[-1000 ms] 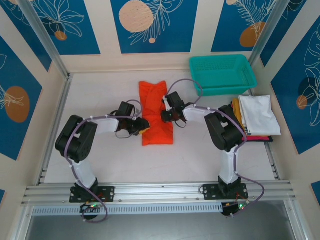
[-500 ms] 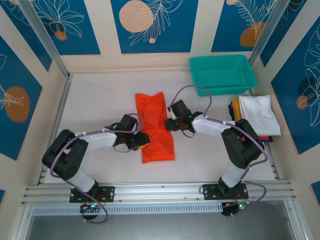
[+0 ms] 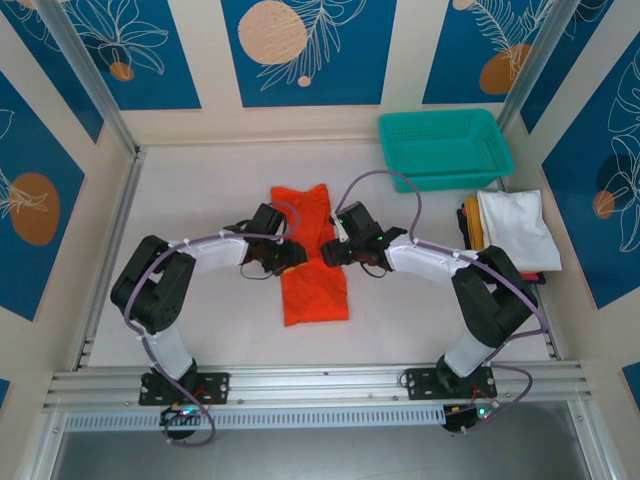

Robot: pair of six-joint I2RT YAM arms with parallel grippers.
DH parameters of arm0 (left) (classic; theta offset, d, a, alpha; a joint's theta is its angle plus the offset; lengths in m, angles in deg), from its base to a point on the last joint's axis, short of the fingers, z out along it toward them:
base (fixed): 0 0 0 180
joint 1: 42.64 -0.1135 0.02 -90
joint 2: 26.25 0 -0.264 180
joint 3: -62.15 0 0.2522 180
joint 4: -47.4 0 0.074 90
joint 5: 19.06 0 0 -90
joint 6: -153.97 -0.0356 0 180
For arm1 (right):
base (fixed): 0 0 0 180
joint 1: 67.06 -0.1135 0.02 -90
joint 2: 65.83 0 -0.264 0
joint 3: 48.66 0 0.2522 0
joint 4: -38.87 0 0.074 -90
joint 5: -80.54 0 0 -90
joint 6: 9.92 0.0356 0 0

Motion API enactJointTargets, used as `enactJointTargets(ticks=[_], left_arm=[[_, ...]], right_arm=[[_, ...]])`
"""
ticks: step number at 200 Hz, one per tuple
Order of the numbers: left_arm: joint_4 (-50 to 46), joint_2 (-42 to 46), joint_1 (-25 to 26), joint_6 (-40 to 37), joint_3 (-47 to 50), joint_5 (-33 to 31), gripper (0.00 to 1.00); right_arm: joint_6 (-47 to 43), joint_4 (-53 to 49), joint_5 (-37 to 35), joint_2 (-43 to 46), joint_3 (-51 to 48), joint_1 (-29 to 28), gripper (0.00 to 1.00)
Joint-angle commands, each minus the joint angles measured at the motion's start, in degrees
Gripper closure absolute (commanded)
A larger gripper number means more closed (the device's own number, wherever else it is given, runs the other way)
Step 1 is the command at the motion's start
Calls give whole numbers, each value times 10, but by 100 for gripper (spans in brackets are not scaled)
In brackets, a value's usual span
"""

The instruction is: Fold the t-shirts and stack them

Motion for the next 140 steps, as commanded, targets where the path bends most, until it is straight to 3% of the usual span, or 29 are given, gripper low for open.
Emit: enactJointTargets(ticks=[1,30,78,104,140], left_arm=[[-34,7,-14,-24,10,-17,60],[-36,10,-21,-27,22,-16,60],[-33,14,-21,-25,20,-19,60],[-38,20,-21,-30,9,-12,59],[-44,49,-27,-32,-12,-6,52]], right_arm=[[-20,7,-22,-24,-10,-10,38],[-15,-16,-60,-68,17,-15,39],[55,-99,-165,-87,59,14,53],[2,-45,-112,-18,7,16,51],[-203,24,49,103,-77,-10,32]])
